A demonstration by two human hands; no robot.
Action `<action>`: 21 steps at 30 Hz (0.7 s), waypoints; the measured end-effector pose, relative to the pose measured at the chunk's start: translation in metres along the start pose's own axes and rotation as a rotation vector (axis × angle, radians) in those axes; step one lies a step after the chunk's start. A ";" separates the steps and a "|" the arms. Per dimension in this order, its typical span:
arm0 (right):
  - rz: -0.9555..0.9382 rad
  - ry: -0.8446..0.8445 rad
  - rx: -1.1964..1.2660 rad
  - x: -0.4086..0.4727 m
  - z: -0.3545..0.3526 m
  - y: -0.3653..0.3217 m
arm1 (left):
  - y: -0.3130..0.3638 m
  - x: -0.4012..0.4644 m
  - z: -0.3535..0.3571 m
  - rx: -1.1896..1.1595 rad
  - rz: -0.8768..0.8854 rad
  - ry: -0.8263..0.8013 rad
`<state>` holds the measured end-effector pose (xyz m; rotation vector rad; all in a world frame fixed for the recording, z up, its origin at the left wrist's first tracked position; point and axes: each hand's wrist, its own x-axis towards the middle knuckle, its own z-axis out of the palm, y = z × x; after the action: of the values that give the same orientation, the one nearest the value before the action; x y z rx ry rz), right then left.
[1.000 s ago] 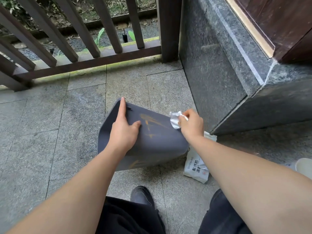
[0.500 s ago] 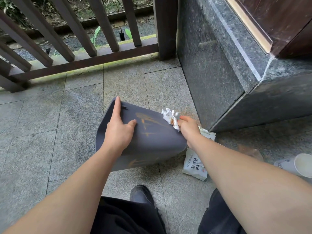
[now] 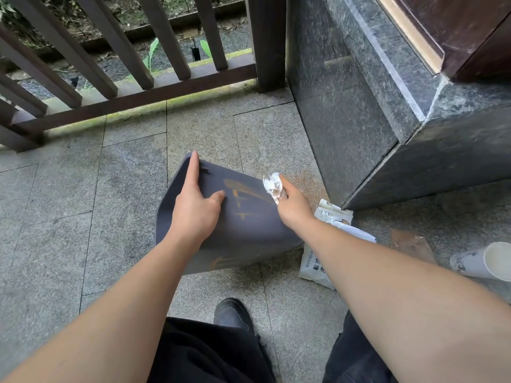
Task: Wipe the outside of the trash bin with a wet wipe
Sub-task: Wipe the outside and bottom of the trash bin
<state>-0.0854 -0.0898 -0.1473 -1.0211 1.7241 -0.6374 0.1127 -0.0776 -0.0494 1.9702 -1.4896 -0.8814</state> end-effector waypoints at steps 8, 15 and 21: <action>0.081 0.018 -0.285 -0.023 -0.001 0.022 | 0.006 -0.004 0.007 0.045 0.050 -0.046; -0.227 0.155 -0.154 -0.091 0.048 -0.007 | 0.002 -0.003 0.004 -0.008 0.030 -0.036; -0.374 0.210 -0.195 -0.138 0.074 0.006 | 0.002 -0.007 -0.001 -0.004 -0.018 0.003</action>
<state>0.0024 0.0357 -0.1127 -1.4792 1.8171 -0.8488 0.1111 -0.0716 -0.0464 1.9841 -1.4690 -0.8882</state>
